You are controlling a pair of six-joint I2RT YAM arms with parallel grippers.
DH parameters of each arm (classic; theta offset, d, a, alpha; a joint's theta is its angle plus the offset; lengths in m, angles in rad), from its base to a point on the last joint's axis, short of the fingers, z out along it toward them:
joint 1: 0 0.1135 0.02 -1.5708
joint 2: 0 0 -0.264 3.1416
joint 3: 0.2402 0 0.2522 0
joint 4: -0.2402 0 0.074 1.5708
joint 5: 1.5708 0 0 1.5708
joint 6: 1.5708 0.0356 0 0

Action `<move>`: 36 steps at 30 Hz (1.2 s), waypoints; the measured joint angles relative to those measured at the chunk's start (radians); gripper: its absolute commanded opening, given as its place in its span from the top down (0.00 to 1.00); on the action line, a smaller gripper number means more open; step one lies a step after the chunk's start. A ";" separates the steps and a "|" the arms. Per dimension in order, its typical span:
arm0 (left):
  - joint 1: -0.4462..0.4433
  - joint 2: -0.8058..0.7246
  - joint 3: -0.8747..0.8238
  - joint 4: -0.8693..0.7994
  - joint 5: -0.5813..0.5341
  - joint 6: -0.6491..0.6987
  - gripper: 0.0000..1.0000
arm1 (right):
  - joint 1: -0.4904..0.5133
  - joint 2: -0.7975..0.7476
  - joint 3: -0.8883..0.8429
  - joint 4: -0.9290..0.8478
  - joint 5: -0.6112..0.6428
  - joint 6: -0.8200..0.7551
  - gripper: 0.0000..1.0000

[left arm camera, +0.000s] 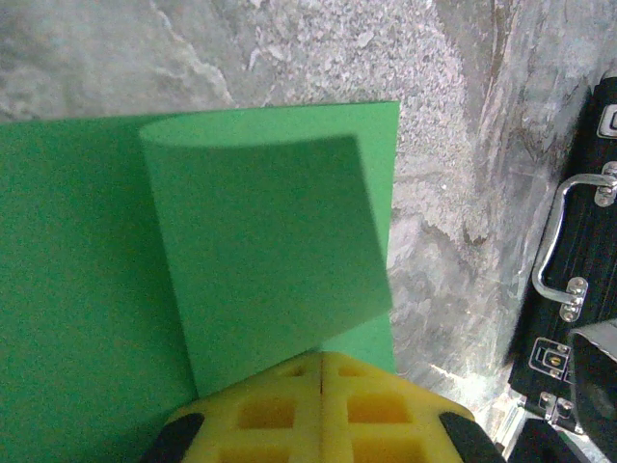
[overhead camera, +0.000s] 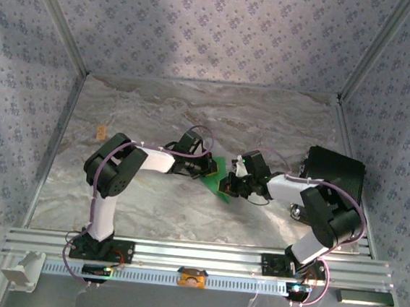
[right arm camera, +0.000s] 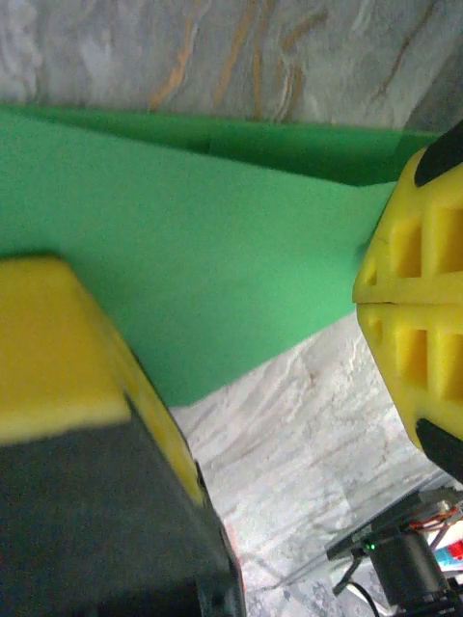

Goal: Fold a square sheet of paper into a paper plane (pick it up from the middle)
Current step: Fourth fold the wing at the center of the table.

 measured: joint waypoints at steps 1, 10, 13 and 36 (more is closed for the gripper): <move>0.000 0.000 0.000 0.001 0.000 0.000 1.00 | 0.000 0.006 -0.004 0.005 0.000 -0.001 0.99; 0.001 0.000 -0.001 0.002 0.000 0.000 1.00 | -0.005 0.010 -0.088 0.128 -0.015 0.009 0.99; 0.001 0.000 -0.003 0.005 0.001 0.000 1.00 | -0.007 0.003 -0.106 0.156 -0.016 0.012 0.99; 0.002 0.000 -0.008 0.014 0.007 0.000 1.00 | -0.017 -0.247 -0.276 0.041 -0.017 0.031 0.98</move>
